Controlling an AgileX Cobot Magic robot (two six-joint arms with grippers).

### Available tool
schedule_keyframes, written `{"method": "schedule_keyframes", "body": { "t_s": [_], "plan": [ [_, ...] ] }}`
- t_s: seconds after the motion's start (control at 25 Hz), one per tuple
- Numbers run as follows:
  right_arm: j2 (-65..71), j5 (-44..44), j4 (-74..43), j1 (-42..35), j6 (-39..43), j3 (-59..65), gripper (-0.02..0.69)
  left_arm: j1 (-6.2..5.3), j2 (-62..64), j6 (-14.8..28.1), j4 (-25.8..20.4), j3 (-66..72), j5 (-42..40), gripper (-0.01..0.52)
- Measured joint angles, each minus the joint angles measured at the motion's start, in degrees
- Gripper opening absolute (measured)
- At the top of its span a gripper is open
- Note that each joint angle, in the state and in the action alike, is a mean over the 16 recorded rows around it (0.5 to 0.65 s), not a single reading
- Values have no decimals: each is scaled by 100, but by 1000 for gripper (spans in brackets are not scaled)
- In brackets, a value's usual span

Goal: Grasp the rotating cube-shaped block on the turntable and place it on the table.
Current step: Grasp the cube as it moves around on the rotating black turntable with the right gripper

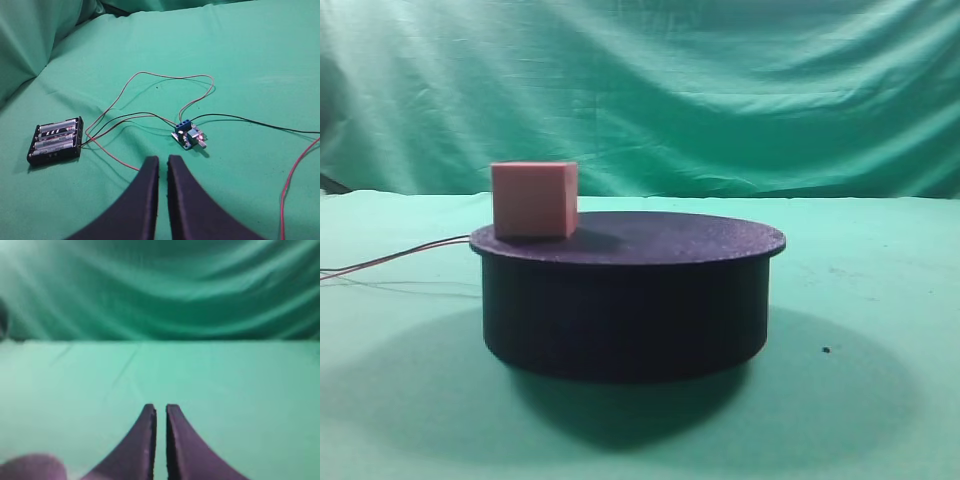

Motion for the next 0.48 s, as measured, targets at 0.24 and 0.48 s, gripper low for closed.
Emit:
{"method": "schedule_keyframes", "body": {
  "t_s": [0.24,0.48],
  "plan": [
    [1209,1257,-24,2,-210,-677,47,0,0,0,0,0,0,0],
    [2140,1496,-75,154,-205,-761,28,0,0,0,0,0,0,0]
  ]
}}
